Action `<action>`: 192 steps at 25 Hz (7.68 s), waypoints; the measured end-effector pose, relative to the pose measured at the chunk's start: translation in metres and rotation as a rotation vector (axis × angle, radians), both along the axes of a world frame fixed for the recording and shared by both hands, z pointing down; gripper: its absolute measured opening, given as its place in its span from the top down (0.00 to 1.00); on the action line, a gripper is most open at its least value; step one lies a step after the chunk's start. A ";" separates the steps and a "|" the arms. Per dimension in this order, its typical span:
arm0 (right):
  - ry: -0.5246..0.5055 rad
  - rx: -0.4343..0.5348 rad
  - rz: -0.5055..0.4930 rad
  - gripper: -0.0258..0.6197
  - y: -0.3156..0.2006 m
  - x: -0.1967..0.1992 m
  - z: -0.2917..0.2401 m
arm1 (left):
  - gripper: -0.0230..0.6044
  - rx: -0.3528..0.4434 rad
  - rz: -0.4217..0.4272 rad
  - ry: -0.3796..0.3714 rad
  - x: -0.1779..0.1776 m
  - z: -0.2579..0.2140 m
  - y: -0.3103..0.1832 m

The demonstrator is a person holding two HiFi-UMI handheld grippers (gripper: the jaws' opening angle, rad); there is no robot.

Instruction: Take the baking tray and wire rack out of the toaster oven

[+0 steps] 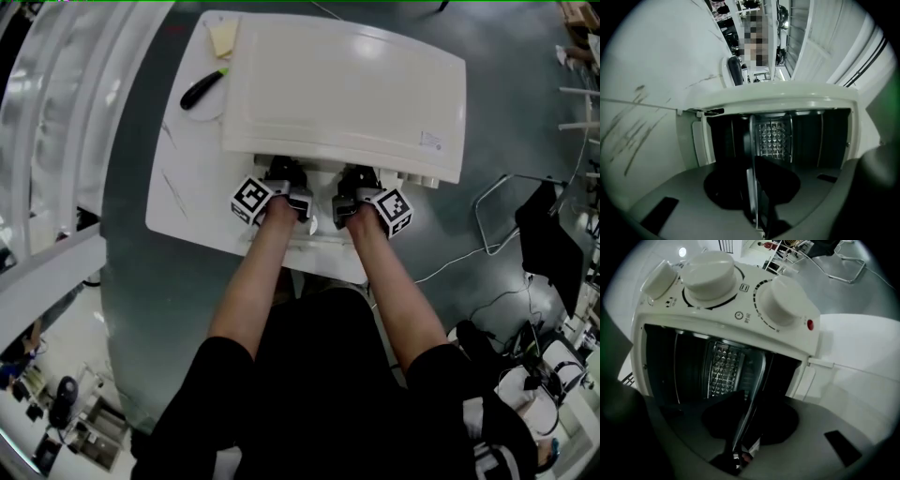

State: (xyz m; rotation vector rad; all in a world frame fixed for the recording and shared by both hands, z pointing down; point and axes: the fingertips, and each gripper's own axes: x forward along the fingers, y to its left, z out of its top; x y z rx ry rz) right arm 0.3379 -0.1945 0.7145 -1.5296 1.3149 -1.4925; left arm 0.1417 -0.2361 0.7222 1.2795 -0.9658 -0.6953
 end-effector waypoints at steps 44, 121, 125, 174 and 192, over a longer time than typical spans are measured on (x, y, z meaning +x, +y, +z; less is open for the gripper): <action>-0.035 -0.074 0.035 0.82 0.238 -0.088 -0.057 | 0.83 -0.088 0.152 0.093 -0.088 -0.048 0.231; 0.115 -0.654 -0.595 0.53 0.188 -0.388 0.050 | 0.58 -0.487 0.299 -0.548 -0.366 0.051 0.191; 0.127 -0.636 -0.603 0.53 0.189 -0.383 0.044 | 0.47 -0.509 0.333 -0.583 -0.363 0.052 0.198; 0.087 0.061 0.097 0.90 0.111 0.003 -0.117 | 0.93 0.079 0.319 -0.040 0.001 -0.095 0.085; -0.049 0.112 -0.006 0.63 0.016 0.049 -0.085 | 0.69 0.093 0.038 -0.076 0.015 -0.068 0.007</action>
